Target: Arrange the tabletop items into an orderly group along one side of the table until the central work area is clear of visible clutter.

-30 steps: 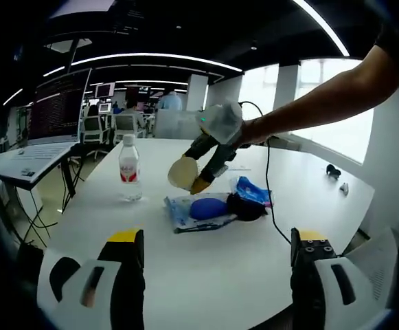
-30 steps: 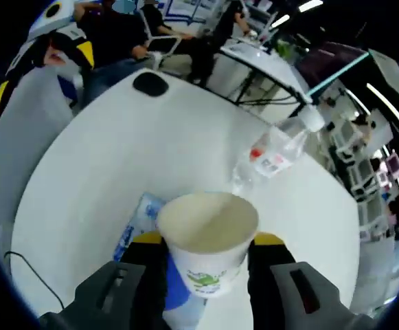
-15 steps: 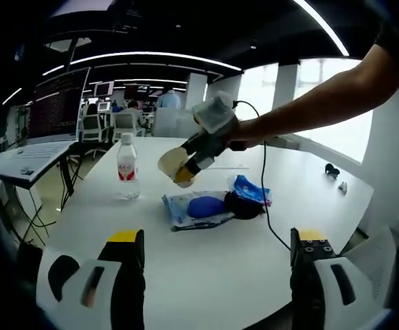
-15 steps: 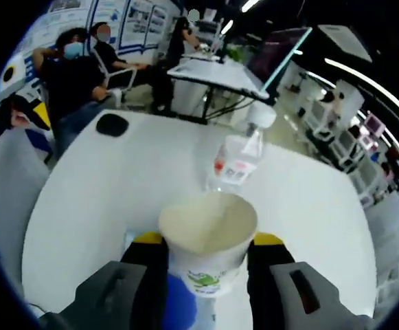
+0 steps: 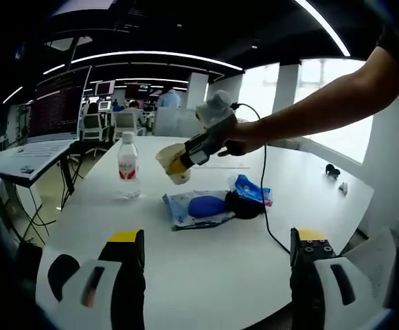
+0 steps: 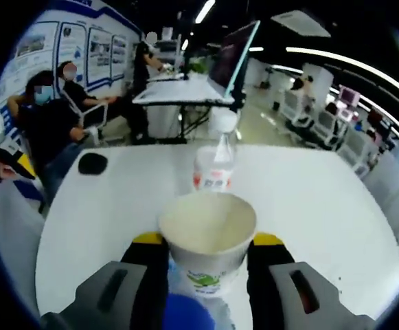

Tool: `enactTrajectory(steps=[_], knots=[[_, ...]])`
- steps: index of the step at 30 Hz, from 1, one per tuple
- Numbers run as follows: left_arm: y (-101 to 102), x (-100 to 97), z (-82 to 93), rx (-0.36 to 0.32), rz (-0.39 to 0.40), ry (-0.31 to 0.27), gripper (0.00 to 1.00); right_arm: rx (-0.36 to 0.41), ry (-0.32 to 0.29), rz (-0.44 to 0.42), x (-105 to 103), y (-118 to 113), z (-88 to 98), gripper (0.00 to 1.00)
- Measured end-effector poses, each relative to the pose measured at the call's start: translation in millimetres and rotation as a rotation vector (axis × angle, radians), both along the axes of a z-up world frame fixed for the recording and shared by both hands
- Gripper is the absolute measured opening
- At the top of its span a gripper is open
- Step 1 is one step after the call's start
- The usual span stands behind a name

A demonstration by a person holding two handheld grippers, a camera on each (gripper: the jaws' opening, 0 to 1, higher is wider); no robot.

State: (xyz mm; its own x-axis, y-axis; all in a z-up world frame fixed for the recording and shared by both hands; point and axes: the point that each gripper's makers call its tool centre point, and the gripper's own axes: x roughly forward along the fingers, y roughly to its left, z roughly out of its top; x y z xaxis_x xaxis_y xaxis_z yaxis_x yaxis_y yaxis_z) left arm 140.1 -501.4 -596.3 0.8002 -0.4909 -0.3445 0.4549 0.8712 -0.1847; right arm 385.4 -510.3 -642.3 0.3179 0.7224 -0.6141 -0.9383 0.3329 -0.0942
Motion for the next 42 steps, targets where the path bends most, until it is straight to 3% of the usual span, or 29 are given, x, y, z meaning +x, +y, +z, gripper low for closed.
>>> enactTrajectory(steps=[19,27,42], knots=[[4.1,0.5,-1.9,0.007,0.012,0.001,0.86,0.197,0.149,-0.170,0.1,12.3,5.0,0.41],[2.2,0.3,0.7,-0.006,0.011,-0.002,0.86,0.279,0.216,-0.241,5.1,16.4,-1.4,0.40],[6.4,1.6,-1.3,-0.018,0.028,0.005,0.84,0.299,0.222,-0.253,16.5,32.4,-15.9,0.40]])
